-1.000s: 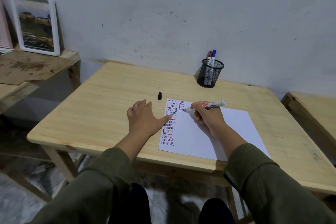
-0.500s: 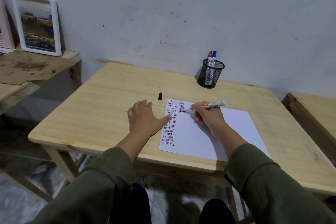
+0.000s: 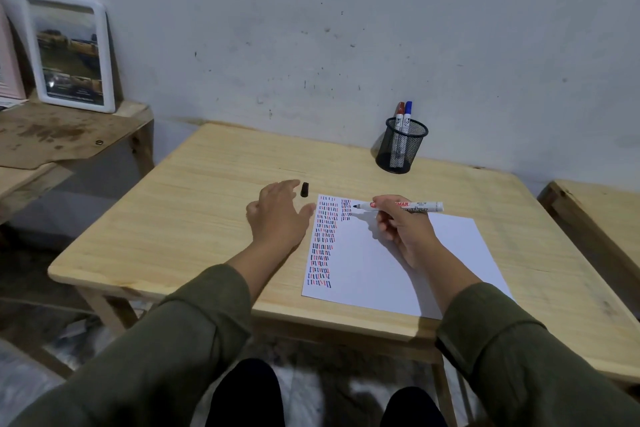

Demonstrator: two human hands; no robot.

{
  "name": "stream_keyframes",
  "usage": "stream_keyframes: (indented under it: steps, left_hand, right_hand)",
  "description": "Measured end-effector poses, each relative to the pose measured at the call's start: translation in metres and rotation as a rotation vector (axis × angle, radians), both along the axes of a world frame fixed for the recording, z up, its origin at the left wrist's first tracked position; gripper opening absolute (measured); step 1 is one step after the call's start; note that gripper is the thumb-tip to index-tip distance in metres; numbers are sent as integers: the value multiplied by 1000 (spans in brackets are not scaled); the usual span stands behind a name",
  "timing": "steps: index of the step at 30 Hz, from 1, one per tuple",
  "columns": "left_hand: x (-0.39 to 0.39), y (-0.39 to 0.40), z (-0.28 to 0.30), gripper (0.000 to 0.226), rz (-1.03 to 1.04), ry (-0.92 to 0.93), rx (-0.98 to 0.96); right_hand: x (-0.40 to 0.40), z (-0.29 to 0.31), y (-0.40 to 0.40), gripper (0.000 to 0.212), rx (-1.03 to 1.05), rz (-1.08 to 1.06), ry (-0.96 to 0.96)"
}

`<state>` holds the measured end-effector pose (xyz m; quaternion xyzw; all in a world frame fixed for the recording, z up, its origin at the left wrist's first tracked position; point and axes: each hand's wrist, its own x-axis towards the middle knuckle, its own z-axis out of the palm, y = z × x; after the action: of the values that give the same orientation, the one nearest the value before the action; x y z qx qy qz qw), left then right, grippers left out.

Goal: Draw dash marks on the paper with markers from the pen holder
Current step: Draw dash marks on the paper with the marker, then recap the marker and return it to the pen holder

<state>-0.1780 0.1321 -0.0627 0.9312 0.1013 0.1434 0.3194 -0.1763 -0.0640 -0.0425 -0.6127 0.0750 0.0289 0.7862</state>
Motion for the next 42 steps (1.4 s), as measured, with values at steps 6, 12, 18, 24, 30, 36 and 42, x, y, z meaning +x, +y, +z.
stream_keyframes:
  steps: [6, 12, 18, 24, 30, 36, 42]
  left_hand:
    - [37, -3, 5, 37, -14, 39, 20]
    - [49, -5, 0, 29, 20, 0, 24]
    - [49, -29, 32, 16, 84, -4, -895]
    - [48, -46, 58, 23, 4, 79, -1131]
    - [38, -59, 79, 29, -54, 124, -1241]
    - [33, -68, 93, 19, -89, 170, -1259]
    - [30, -73, 111, 17, -65, 237, -1268]
  right_hand:
    - [12, 4, -6, 4, -129, 25, -32]
    - [17, 20, -4, 8, -82, 55, -72]
    - [20, 43, 2, 9, -83, 48, -139]
    - [18, 68, 5, 9, -131, 35, -233]
    - [14, 80, 4, 10, -169, 30, -282]
    - [13, 86, -2, 10, -206, 46, -315]
    - [7, 96, -9, 13, -361, 163, -428]
